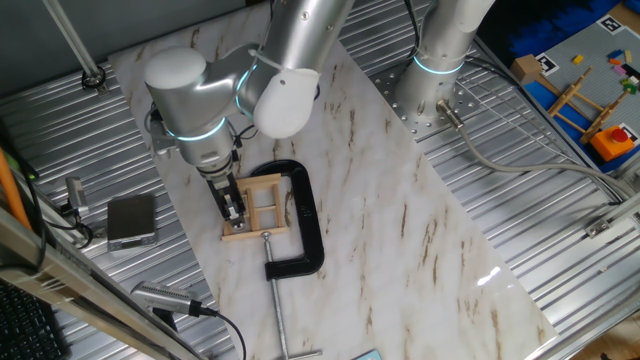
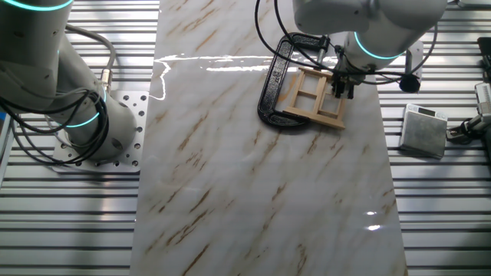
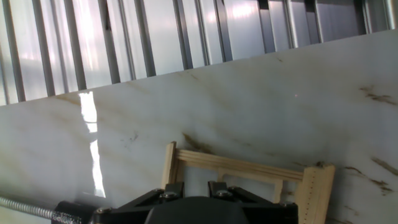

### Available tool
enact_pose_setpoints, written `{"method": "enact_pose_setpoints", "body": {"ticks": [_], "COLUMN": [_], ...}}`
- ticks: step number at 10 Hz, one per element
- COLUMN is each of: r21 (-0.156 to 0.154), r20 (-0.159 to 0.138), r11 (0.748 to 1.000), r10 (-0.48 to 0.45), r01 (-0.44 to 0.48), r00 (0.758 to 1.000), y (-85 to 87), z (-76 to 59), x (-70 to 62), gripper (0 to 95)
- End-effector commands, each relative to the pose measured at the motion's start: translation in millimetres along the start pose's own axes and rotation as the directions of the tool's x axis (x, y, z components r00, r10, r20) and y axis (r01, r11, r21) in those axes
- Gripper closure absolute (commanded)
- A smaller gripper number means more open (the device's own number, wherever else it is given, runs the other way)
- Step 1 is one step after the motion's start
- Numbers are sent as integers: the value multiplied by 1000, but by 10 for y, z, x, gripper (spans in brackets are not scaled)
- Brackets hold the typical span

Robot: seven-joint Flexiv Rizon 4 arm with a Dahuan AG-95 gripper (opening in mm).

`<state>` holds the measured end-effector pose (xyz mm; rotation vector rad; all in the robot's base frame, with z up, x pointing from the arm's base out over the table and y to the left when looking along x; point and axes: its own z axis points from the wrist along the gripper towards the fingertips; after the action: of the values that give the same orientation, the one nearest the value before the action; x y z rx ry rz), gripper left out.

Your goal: Open a sliding window

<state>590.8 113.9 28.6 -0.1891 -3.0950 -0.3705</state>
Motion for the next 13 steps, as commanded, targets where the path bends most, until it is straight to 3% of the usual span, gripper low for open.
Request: {"method": "enact_pose_setpoints", "body": {"ticks": [1,4,9,11,12,13], "r21": [-1,7,-66,-73,-74,-73], "r20": [-5,-9,3,5,5,4], "r11": [1000,1000,998,997,997,997], "r10": [-13,-16,-2,1,2,1], "r01": [13,16,2,-1,-2,-1], "r00": [1000,1000,1000,1000,1000,1000], "y": [-28,-69,-69,-62,-60,-60], "z": [-64,-127,-127,-119,-118,-116], "x": [15,32,34,28,27,26], "gripper": [570,570,570,570,380,380]}}
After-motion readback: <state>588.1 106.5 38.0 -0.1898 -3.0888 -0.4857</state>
